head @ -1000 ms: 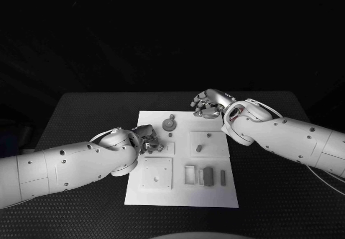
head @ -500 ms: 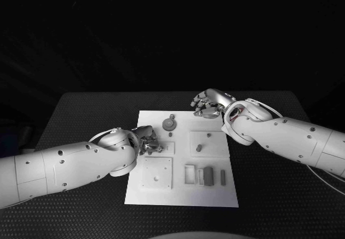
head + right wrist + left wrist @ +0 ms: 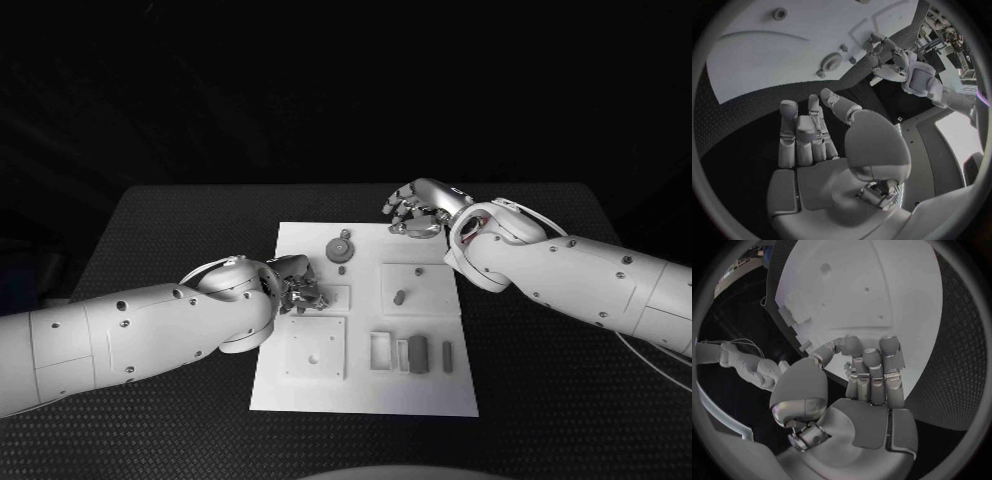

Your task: Assemble the parts on the task board

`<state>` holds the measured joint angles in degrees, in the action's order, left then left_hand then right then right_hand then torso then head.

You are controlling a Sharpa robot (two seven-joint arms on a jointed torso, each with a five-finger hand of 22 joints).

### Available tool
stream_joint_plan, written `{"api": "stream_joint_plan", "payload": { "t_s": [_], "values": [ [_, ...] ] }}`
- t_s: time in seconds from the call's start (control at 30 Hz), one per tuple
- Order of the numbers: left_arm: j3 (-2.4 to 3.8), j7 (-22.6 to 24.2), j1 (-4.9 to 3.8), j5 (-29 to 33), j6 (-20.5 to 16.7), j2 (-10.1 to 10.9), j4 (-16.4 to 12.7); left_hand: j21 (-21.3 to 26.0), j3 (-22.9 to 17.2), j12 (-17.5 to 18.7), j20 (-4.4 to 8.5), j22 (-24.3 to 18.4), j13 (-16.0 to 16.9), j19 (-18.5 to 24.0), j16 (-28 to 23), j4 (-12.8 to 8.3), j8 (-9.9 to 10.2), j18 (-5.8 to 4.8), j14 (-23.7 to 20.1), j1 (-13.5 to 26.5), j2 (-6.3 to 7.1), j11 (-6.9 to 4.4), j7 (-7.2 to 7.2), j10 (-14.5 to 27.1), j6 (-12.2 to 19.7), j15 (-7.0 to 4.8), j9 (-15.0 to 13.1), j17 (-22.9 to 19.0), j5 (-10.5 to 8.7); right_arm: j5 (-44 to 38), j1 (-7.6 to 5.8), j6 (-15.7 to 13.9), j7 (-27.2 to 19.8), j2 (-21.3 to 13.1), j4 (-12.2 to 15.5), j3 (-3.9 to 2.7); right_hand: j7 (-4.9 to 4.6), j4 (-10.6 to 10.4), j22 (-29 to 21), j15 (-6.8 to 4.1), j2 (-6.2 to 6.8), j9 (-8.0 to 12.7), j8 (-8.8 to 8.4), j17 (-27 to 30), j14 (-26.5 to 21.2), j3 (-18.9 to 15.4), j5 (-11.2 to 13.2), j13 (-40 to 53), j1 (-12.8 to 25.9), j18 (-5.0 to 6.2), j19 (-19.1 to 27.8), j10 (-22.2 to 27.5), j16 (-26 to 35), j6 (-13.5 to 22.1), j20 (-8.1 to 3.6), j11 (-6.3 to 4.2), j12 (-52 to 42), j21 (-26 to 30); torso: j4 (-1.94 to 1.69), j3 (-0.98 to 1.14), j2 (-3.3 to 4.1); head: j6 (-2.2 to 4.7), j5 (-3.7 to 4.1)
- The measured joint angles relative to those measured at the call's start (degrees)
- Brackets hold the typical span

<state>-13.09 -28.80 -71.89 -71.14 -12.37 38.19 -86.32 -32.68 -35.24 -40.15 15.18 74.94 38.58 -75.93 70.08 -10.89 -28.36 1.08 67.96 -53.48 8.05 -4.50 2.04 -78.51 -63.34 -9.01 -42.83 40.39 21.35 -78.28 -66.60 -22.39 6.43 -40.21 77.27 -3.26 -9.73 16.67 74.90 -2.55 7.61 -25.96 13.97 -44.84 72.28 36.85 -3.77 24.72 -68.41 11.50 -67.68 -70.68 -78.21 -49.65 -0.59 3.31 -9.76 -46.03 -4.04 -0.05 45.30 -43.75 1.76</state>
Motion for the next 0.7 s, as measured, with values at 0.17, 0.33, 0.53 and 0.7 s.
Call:
{"api": "stream_joint_plan", "payload": {
  "t_s": [0.17, 0.33, 0.53, 0.7],
  "values": [
    [0.00, 0.0, 0.00, 0.0, 0.1, 0.0, 0.0, 0.0, 0.0, 0.0, 0.08, 0.0, 0.0, 0.1, 0.0, 0.0, 0.0, 0.00, -0.2, -0.2, 0.19, 0.00, 0.00, 0.0, 0.0, 0.21, 0.0, -0.1, -0.01, 0.0, 0.00, 0.0, 0.0, 0.0, 0.0, 0.00, 0.09, 0.0, 0.0, 0.00, 0.00, 0.0, 0.00, 0.0, 0.0, 0.0, 0.0, 0.0, 0.0, 0.00, 0.0, -0.2, 0.0, 0.1, 0.00, 0.17, 0.0, 0.0, 0.01, 0.01, 0.00, 0.05, 0.00],
    [-0.02, 0.0, 0.05, 0.7, 0.1, 0.2, -0.2, 0.0, 0.0, 0.0, 0.07, 0.0, -0.1, 0.1, 0.2, 0.0, -0.1, -0.01, -0.2, -0.2, 0.19, 0.00, 0.00, 0.0, 0.0, 0.21, 0.0, -0.1, -0.03, 0.0, 0.03, 0.0, 0.0, 0.0, 0.0, 0.00, 0.10, 0.0, 0.0, 0.01, 0.00, 0.0, 0.00, 0.0, 0.0, 0.0, 0.0, 0.0, 0.0, 0.00, 0.0, -0.2, 0.0, 0.1, 0.01, 0.17, 0.0, 0.0, 0.02, 0.08, 0.02, 0.09, 0.00],
    [0.21, 0.0, 0.18, 3.1, -0.3, 0.8, -0.6, 0.0, 0.0, 0.0, 0.07, 0.0, -0.2, 0.1, 0.2, 0.0, -0.1, 0.00, -0.2, -0.2, 0.19, 0.00, 0.00, 0.0, 0.0, 0.20, 0.1, -0.3, -0.55, 0.1, 0.14, 0.0, 0.0, 0.1, -0.2, 0.00, 0.11, 0.0, 0.0, 0.04, 0.00, 0.0, 0.00, 0.0, 0.0, 0.0, 0.0, 0.0, 0.0, 0.00, 0.0, -0.2, 0.0, 0.1, 0.02, 0.16, 0.0, 0.0, 0.04, 0.08, 0.04, 0.17, 0.09],
    [0.30, 0.0, 0.30, 6.3, -1.5, 1.4, -0.8, 0.0, 0.0, 0.0, 0.06, 0.0, -0.2, 0.1, 0.2, 0.0, -0.1, -0.01, -0.2, -0.4, 0.08, 0.01, 0.00, 0.0, 0.0, 0.20, 0.2, -0.3, -0.57, 0.1, 0.17, 0.0, -0.1, 0.1, -0.2, 0.00, 0.06, 0.0, 0.0, 0.10, 0.00, 0.0, 0.00, 0.0, 0.1, 0.0, 0.0, 0.0, 0.0, 0.00, 0.0, -0.2, 0.0, 0.0, 0.02, 0.16, 0.0, 0.0, 0.03, 0.08, 0.03, 0.26, 0.20]
  ]
}}
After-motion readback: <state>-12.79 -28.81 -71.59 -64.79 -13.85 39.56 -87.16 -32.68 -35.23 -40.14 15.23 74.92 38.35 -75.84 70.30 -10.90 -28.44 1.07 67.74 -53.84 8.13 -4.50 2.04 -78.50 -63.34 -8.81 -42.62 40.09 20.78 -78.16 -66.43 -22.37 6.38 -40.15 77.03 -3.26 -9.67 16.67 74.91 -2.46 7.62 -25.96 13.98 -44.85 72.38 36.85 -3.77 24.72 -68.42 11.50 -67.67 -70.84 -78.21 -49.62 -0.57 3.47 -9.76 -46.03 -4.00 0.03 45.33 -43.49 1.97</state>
